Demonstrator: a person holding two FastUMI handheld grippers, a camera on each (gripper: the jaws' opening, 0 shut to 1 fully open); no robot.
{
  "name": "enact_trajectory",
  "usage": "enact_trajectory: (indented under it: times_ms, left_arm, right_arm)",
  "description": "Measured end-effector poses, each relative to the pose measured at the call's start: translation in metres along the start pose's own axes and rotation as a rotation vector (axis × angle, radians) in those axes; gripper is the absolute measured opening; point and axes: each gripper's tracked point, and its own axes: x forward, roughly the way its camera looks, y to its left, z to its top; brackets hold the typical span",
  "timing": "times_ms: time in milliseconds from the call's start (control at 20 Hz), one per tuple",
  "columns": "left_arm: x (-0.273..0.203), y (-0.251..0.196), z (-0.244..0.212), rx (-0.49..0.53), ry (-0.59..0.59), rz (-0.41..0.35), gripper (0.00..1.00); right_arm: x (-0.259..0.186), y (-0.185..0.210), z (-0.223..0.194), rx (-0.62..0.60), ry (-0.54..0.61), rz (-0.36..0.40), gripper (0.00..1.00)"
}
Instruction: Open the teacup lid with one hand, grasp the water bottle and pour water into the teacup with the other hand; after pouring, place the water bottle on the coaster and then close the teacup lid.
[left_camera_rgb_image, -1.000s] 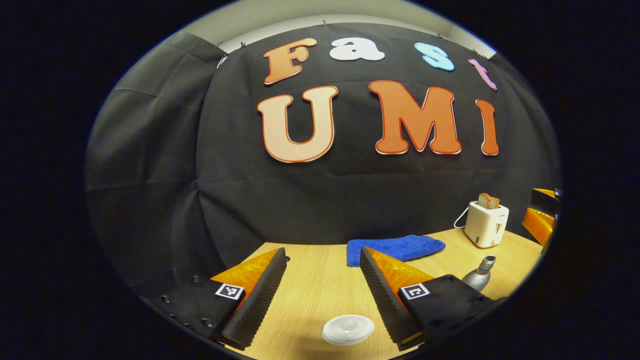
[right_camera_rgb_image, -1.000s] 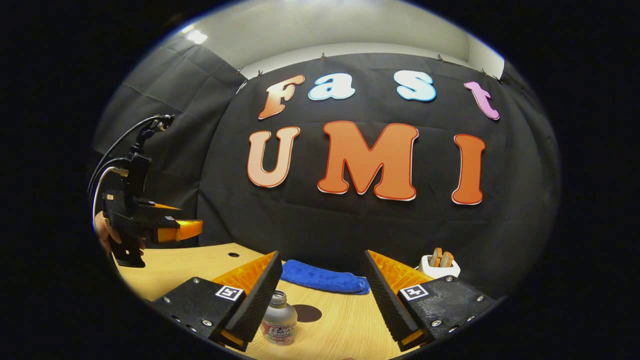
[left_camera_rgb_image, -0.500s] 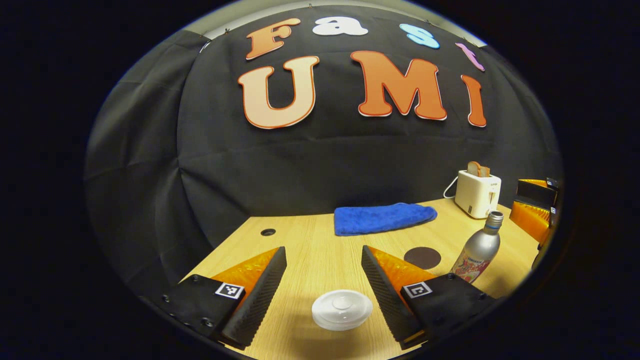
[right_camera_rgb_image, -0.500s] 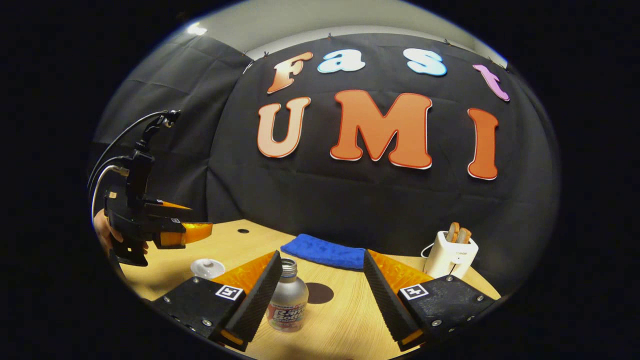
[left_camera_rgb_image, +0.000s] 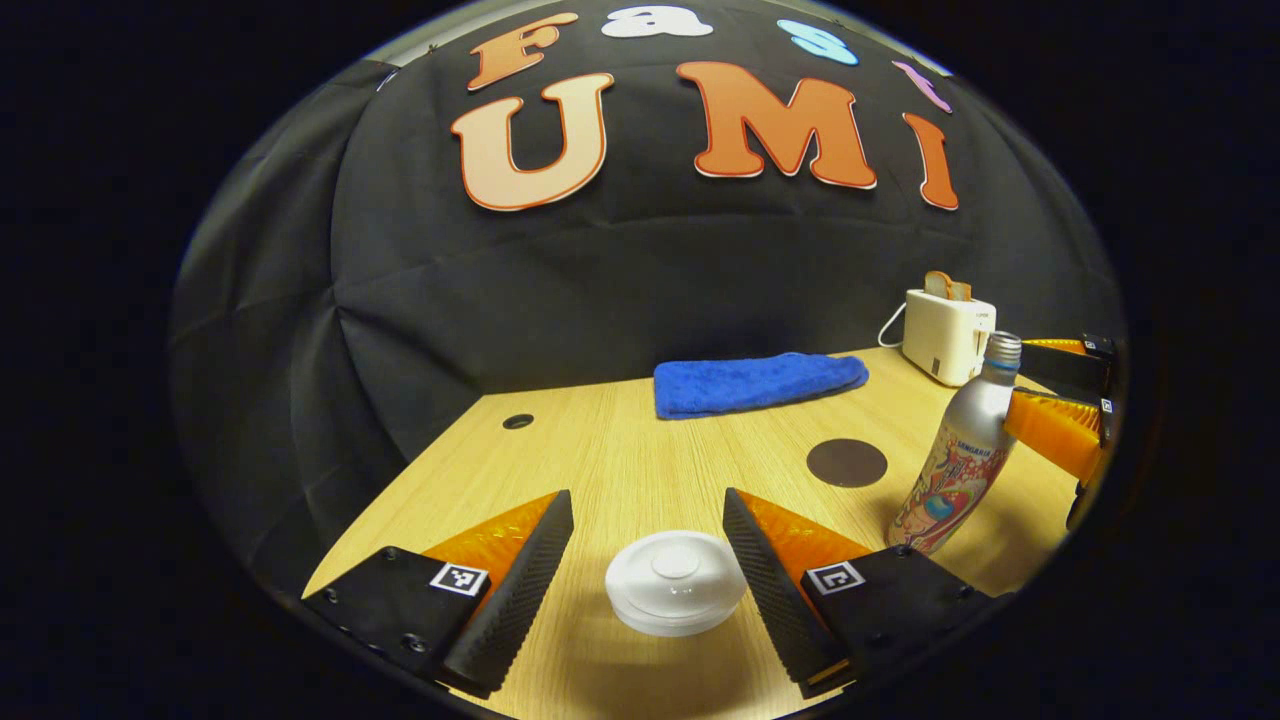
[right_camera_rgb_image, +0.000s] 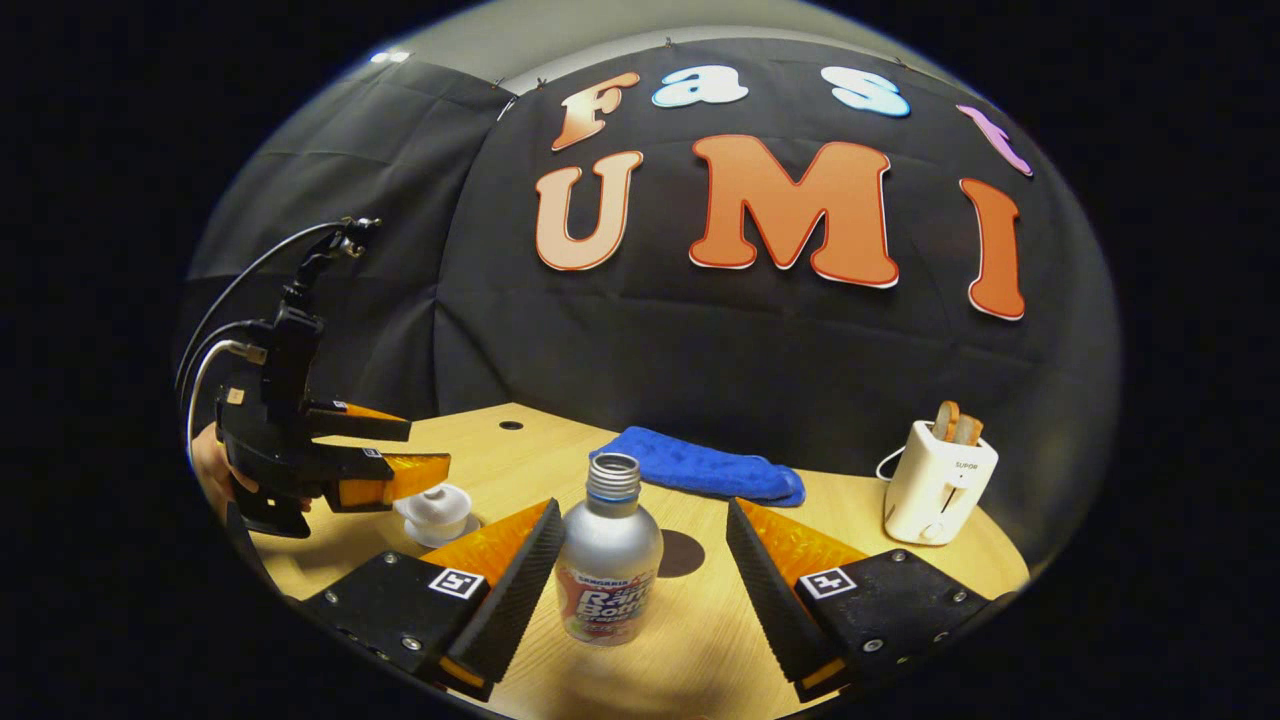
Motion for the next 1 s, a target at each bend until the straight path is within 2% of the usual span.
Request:
enact_trajectory:
  times_ms: [50,250,350,450,500,550,650,700,800,850,900,1000]
  left_arm:
    - [0.002,-0.001,-0.006,-0.002,0.011,-0.006,0.95]
    - [0.011,-0.005,-0.021,-0.011,0.052,-0.020,0.98]
    - [0.012,-0.008,-0.030,-0.016,0.077,-0.033,0.84]
    - [0.013,-0.014,-0.033,-0.013,0.085,-0.054,0.83]
    - [0.015,-0.016,-0.034,-0.008,0.082,-0.061,0.73]
    - [0.015,-0.016,-0.035,0.000,0.084,-0.062,0.68]
    - [0.015,-0.016,-0.033,0.010,0.081,-0.065,0.69]
    - [0.015,-0.018,-0.031,0.015,0.075,-0.067,0.60]
    - [0.017,-0.017,-0.028,-0.008,0.067,-0.065,0.34]
    - [0.017,-0.014,-0.028,-0.011,0.059,-0.061,0.39]
    - [0.017,-0.015,-0.028,-0.013,0.056,-0.065,0.33]
    - [0.017,-0.015,-0.026,-0.026,0.044,-0.062,0.30]
  right_arm:
    - [0.001,0.002,-0.003,0.002,0.009,0.006,0.99]
    - [0.004,0.008,-0.015,-0.015,0.033,0.018,0.99]
    - [0.006,0.011,-0.023,-0.015,0.053,0.027,0.99]
    - [0.007,0.013,-0.031,-0.008,0.071,0.035,0.99]
    - [0.008,0.014,-0.033,-0.004,0.078,0.038,0.99]
    - [0.008,0.015,-0.035,-0.001,0.085,0.038,0.99]
    - [0.010,0.014,-0.038,0.007,0.095,0.039,0.99]
    - [0.012,0.015,-0.040,0.011,0.100,0.040,0.99]
    - [0.012,0.016,-0.043,0.019,0.111,0.043,0.99]
    - [0.014,0.017,-0.045,0.021,0.117,0.045,0.99]
    - [0.014,0.017,-0.047,0.023,0.124,0.045,0.99]
    - [0.016,0.020,-0.051,0.026,0.138,0.051,0.99]
